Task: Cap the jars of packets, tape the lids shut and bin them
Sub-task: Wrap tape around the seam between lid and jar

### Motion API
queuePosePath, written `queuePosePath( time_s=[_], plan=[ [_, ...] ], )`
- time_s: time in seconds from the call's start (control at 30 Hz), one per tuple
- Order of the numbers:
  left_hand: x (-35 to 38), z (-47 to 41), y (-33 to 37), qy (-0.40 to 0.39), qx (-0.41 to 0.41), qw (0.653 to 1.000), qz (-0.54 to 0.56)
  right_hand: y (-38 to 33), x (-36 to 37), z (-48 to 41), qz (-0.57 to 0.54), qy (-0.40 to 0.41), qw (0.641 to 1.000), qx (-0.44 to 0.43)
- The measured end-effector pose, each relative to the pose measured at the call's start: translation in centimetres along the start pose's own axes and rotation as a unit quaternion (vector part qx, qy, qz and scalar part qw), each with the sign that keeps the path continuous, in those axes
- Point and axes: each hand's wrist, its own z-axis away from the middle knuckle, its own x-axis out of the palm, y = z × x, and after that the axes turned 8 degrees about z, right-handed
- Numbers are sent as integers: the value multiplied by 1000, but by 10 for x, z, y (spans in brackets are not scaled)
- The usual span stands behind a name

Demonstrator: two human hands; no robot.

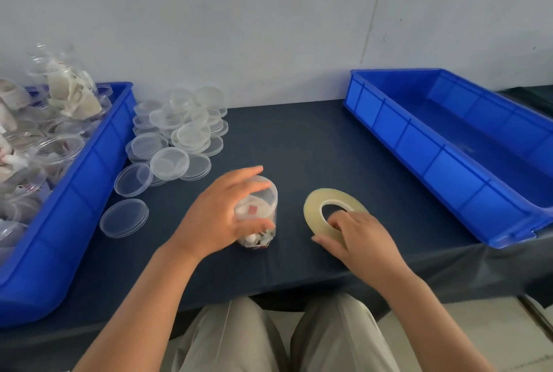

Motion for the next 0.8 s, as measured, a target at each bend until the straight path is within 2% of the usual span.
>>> queuePosePath(
  time_s=[0.07,0.13,0.23,0.3,0.4,0.47,0.67,0.8],
  plan=[
    [-1,2,10,31,14,998,-55,-23,-1,3,-86,35,995,38],
    [3,12,26,102,31,990,-93,-44,-2,12,-236,82,966,72],
    [20,36,59,201,55,978,-23,-70,-7,29,-410,112,903,57],
    [32,48,81,207,46,977,17,-81,-12,38,-457,103,883,31],
    [40,56,99,193,28,981,17,-91,-21,47,-486,85,870,19],
    [39,57,103,214,11,977,26,-96,-26,53,-484,85,871,20],
    [41,60,108,264,-42,959,92,-106,-33,64,-411,102,905,33],
    [40,59,109,236,-81,958,140,-109,-30,70,-395,101,912,41]
  ],
)
